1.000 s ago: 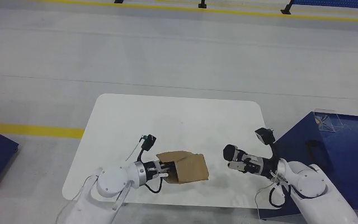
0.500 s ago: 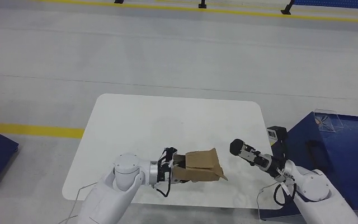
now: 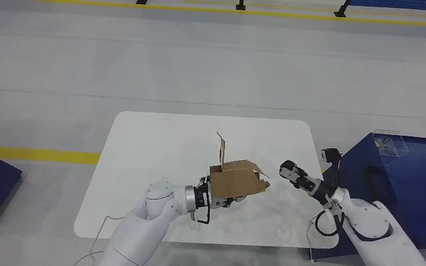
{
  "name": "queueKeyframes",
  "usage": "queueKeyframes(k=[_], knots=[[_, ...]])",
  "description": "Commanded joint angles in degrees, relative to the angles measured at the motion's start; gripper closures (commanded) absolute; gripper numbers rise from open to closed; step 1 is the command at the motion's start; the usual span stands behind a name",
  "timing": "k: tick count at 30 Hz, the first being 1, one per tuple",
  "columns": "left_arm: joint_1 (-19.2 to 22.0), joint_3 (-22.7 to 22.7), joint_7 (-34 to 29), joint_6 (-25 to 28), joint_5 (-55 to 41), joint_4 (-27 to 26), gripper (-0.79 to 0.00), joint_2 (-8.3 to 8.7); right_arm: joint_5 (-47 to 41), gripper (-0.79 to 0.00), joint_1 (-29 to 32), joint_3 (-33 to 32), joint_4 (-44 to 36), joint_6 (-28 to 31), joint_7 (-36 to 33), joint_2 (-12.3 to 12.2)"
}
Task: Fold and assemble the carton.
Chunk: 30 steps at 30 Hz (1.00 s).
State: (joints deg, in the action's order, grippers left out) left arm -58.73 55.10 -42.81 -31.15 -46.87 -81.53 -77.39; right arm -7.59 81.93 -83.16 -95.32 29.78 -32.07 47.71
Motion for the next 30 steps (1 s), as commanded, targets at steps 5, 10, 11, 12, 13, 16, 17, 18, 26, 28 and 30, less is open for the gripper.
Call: queueKeyframes(k=[5, 10, 11, 12, 13, 16, 17, 18, 26, 28, 30], knots=[[-1.95, -0.44, -0.62, 6.12, 8.15, -2.87, 0.0, 0.74, 9.5, -0.785, -0.05, 2.21, -0.77, -2.1, 3.79, 0.61], [-2.66, 0.14, 0.13, 6.63, 8.12, -3.64, 0.0, 0.95, 14.61, -0.785, -0.5, 3.74, -0.95, -2.79, 2.08, 0.82], [-2.77, 0.35, 0.67, 6.89, 8.15, -3.71, 0.0, 0.98, 15.89, -0.785, -0.69, 4.1, -0.79, -3.06, 1.98, 0.88], [-2.9, 0.55, 0.9, 7.25, 7.96, -3.82, 0.0, 1.0, 16.91, -0.785, -0.89, 4.77, -0.68, -2.68, 1.22, 0.94], [-3.07, 0.82, 1.11, 7.69, 7.6, -3.85, 0.0, 1.02, 17.51, -0.785, -1.2, 5.41, -0.33, -2.18, 0.39, 1.01], [-3.76, 1.68, 1.09, 9.57, 6.0, -4.27, 0.0, 1.04, 18.69, -0.785, -2.17, 7.51, 0.56, -1.85, -0.73, 1.36], [-3.94, 1.88, 1.38, 9.99, 5.98, -4.35, 0.0, 1.08, 18.83, -0.785, -2.51, 8.28, 0.74, -1.69, -1.2, 1.49], [-4.12, 1.93, 1.56, 10.17, 6.01, -4.5, 0.0, 1.1, 19.07, -0.785, -2.85, 8.94, 0.9, -1.56, -1.4, 1.63], [-4.43, 1.47, 2.13, 10.87, 7.17, -4.47, 0.0, 1.2, 16.73, -0.785, -4.55, 9.63, 1.68, -0.73, -0.45, 2.23], [-4.53, 1.37, 2.83, 11.42, 7.84, -4.32, 0.0, 1.21, 14.79, -0.785, -4.25, 8.24, 1.39, -0.39, 0.0, 2.15], [-4.57, 1.21, 3.21, 11.65, 8.22, -4.12, 0.0, 1.21, 14.4, -0.785, -3.65, 7.24, 0.12, -0.26, -1.45, 1.95]])
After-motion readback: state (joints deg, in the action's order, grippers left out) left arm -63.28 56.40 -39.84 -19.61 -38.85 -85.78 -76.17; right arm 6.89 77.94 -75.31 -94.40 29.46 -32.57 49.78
